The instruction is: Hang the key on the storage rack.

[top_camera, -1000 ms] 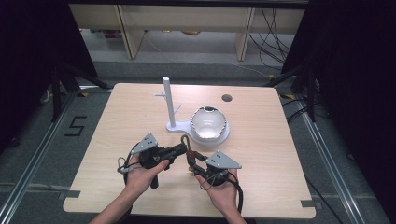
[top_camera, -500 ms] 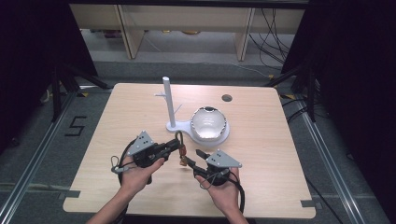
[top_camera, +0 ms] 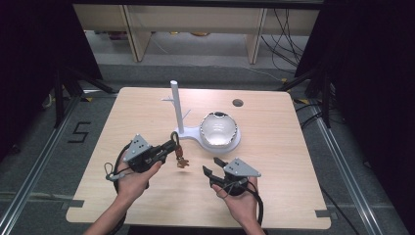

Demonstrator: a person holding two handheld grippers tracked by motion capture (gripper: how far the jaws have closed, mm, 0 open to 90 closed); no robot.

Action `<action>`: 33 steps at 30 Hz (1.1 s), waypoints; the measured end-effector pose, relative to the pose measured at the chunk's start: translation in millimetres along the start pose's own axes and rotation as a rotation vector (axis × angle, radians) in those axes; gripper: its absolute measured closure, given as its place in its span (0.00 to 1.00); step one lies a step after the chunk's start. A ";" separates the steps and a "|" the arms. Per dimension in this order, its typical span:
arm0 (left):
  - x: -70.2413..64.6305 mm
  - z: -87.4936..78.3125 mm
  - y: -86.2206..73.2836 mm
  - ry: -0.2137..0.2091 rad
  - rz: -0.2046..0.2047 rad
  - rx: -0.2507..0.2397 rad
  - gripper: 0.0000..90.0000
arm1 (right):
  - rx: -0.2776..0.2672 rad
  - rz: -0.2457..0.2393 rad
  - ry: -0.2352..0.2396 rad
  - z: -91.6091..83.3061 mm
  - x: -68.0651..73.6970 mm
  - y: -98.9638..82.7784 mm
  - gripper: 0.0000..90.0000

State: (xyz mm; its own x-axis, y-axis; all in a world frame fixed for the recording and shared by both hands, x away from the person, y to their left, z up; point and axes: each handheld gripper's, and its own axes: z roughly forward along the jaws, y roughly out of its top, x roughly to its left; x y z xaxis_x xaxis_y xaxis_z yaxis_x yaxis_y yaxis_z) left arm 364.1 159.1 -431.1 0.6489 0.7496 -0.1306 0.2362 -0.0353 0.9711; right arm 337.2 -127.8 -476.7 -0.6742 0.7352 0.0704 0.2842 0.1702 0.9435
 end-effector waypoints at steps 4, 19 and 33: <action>6.8 -4.8 0.3 0.032 0.002 -0.002 0.93 | 0.013 0.021 -0.021 -6.3 -4.1 -4.9 0.53; 25.3 -14.8 5.1 0.158 0.046 0.007 0.93 | 0.025 0.041 -0.045 -18.4 -11.3 -17.2 0.52; 41.0 -7.6 15.8 0.250 0.061 0.009 0.93 | 0.014 0.047 -0.047 -18.1 -12.4 -21.5 0.51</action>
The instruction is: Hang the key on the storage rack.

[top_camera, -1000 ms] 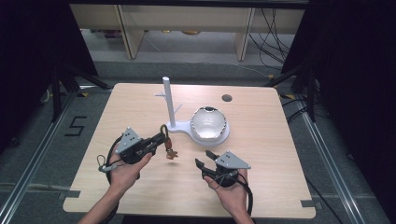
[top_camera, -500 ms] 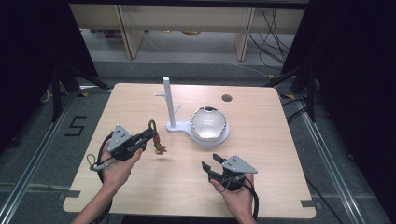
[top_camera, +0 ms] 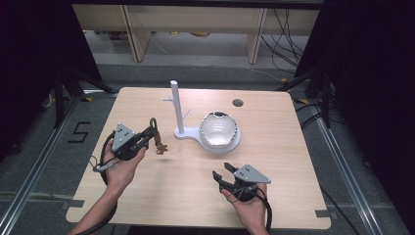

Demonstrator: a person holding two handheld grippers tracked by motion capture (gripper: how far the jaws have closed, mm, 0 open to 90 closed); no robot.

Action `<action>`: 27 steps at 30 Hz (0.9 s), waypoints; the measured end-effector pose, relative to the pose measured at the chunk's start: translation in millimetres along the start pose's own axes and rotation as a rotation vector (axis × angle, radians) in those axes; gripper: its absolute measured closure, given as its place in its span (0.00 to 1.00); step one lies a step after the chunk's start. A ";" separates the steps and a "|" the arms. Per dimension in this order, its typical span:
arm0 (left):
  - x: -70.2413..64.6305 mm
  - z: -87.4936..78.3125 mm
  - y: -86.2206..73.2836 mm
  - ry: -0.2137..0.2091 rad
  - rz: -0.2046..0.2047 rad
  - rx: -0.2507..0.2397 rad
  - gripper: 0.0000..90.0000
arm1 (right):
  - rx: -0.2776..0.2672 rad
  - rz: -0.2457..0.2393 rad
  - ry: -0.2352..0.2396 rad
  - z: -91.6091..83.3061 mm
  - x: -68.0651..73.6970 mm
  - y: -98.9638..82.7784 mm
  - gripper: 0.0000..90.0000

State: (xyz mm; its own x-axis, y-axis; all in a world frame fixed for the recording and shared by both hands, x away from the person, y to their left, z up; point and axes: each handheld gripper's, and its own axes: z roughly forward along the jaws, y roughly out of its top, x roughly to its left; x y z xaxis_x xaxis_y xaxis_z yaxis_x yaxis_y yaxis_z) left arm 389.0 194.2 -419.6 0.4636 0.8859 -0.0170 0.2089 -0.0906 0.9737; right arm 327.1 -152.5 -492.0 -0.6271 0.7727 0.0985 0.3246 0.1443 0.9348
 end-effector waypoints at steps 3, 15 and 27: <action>1.1 1.9 1.6 0.008 0.002 0.002 0.93 | -0.004 -0.010 0.005 0.0 -0.4 0.6 0.51; 6.7 13.3 6.8 0.045 -0.001 0.014 0.93 | 0.009 0.015 -0.009 -3.3 0.4 0.1 0.51; 13.0 22.3 11.4 0.079 0.002 0.021 0.93 | 0.007 -0.008 -0.004 -2.8 -0.9 0.2 0.51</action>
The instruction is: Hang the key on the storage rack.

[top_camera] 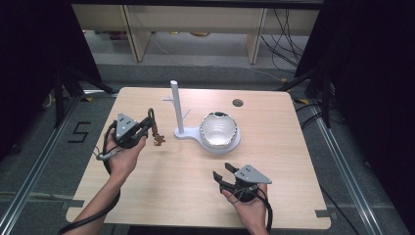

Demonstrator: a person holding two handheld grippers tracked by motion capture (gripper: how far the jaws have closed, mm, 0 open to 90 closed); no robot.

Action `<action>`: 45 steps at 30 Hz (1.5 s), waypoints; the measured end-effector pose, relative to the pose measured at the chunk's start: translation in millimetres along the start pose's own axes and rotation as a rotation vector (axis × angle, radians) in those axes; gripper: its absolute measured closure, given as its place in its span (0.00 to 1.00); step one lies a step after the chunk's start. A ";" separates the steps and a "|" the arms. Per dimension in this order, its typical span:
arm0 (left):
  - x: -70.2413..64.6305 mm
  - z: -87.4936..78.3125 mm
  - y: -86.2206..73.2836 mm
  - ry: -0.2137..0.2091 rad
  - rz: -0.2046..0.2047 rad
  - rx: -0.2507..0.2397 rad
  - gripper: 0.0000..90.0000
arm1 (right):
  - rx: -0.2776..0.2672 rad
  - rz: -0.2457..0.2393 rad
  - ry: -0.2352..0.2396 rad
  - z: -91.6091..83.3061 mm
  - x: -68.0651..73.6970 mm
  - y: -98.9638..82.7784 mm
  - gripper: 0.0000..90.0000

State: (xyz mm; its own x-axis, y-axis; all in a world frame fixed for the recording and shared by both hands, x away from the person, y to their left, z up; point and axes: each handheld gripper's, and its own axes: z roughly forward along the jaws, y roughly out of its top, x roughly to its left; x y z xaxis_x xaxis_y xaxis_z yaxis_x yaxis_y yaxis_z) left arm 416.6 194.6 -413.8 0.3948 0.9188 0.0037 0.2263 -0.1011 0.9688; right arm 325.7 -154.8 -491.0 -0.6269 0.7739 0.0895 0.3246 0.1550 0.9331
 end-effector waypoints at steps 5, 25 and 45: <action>2.1 3.6 1.6 0.009 -0.004 0.001 0.93 | -0.005 0.029 0.004 0.1 1.4 -0.6 0.50; 2.6 18.9 8.1 0.037 0.012 0.015 0.93 | 0.012 0.021 0.002 -1.4 -0.2 0.7 0.50; -4.8 27.0 21.8 0.042 0.036 0.002 0.93 | -0.002 0.029 0.007 -0.4 -1.4 0.3 0.50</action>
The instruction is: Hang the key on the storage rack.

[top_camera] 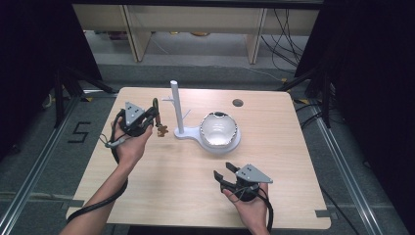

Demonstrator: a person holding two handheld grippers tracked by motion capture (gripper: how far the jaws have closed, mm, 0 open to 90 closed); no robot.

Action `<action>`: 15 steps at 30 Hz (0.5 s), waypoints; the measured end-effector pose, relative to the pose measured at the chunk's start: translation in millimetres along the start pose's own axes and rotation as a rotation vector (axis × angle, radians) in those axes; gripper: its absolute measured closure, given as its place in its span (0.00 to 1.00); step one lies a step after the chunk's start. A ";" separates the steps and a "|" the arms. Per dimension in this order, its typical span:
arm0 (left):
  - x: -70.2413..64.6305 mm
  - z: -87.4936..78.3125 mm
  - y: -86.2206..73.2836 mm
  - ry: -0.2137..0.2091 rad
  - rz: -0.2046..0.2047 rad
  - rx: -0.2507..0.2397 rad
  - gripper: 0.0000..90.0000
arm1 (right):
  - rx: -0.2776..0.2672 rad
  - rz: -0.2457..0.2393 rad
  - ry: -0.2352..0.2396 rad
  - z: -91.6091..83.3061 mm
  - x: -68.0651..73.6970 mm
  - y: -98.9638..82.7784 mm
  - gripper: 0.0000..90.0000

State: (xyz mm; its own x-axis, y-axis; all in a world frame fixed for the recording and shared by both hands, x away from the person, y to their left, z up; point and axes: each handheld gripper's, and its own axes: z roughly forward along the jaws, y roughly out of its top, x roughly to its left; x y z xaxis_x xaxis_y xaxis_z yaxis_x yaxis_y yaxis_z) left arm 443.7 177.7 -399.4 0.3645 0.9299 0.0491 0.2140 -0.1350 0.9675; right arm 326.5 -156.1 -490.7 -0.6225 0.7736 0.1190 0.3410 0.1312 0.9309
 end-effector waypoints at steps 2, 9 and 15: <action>-0.5 1.1 1.0 -0.001 0.001 -0.002 0.93 | -0.001 0.003 0.002 0.0 0.1 0.1 0.50; -2.3 3.4 4.9 -0.003 0.008 -0.002 0.93 | 0.015 0.006 -0.011 -1.4 0.6 0.5 0.50; -3.7 6.2 7.3 -0.002 0.014 0.001 0.93 | 0.005 -0.008 -0.002 -0.1 -0.9 0.1 0.50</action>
State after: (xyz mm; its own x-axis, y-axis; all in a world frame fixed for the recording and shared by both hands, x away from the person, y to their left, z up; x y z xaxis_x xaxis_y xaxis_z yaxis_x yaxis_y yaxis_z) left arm 449.5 171.2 -394.0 0.3690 0.9273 0.0625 0.2095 -0.1484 0.9665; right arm 327.0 -156.9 -490.6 -0.6236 0.7739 0.1107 0.3392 0.1403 0.9302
